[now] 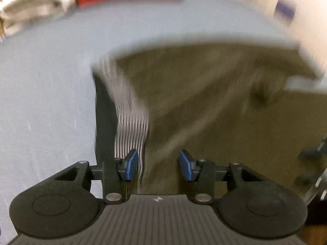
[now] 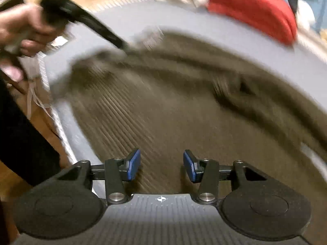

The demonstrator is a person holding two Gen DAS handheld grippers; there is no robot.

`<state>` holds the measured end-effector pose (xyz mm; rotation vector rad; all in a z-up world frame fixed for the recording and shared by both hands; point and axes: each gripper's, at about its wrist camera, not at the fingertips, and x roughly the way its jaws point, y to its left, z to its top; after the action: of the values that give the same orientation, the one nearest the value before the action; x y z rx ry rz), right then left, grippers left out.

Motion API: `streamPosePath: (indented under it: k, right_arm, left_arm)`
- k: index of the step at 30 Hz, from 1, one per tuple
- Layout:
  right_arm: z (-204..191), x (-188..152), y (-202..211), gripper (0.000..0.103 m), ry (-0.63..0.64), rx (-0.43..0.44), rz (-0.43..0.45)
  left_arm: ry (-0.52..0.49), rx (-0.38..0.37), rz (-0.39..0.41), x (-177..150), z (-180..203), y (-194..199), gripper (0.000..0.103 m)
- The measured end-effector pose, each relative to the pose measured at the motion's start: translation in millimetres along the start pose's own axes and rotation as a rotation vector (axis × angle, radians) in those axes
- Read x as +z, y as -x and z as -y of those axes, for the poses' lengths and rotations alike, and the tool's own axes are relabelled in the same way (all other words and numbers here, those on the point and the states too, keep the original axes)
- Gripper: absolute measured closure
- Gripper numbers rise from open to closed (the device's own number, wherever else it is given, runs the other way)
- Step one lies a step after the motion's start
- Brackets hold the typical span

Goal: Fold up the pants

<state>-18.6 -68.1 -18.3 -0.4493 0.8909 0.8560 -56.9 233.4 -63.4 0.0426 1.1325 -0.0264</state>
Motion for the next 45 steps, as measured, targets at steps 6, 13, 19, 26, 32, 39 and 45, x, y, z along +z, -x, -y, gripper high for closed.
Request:
streamPosePath:
  k: [6, 13, 19, 26, 32, 39, 45]
  right_arm:
    - [20.2, -0.1, 10.6, 0.050, -0.107, -0.019, -0.017]
    - [57.8, 12.2, 68.9, 0.044, -0.283, -0.074, 0.173]
    - [110.2, 11.2, 107.6, 0.037, -0.514, -0.084, 0.269]
    - [154.5, 3.8, 112.9, 0.037, -0.731, -0.070, 0.289]
    - [164.4, 1.3, 103.9, 0.037, -0.772, -0.067, 0.267]
    - [164.9, 0.5, 106.7, 0.037, -0.758, -0.070, 0.266]
    - [168.2, -4.0, 111.0, 0.037, -0.756, -0.097, 0.269]
  left_arm:
    - [0.100, -0.063, 0.132, 21.0, -14.9, 21.2, 0.056]
    - [0.284, -0.051, 0.257, 59.2, -43.6, 18.7, 0.056]
    - [0.317, -0.013, 0.304, 85.3, -48.9, 7.1, 0.057]
    - [0.268, 0.105, 0.363, 123.6, -48.6, -35.4, 0.050]
    - [0.224, 0.120, 0.326, 150.6, -52.9, -74.6, 0.013]
    - [0.120, 0.109, 0.295, 168.8, -42.4, -113.0, 0.009]
    - [0.091, 0.016, 0.295, 172.6, -39.1, -122.2, 0.079]
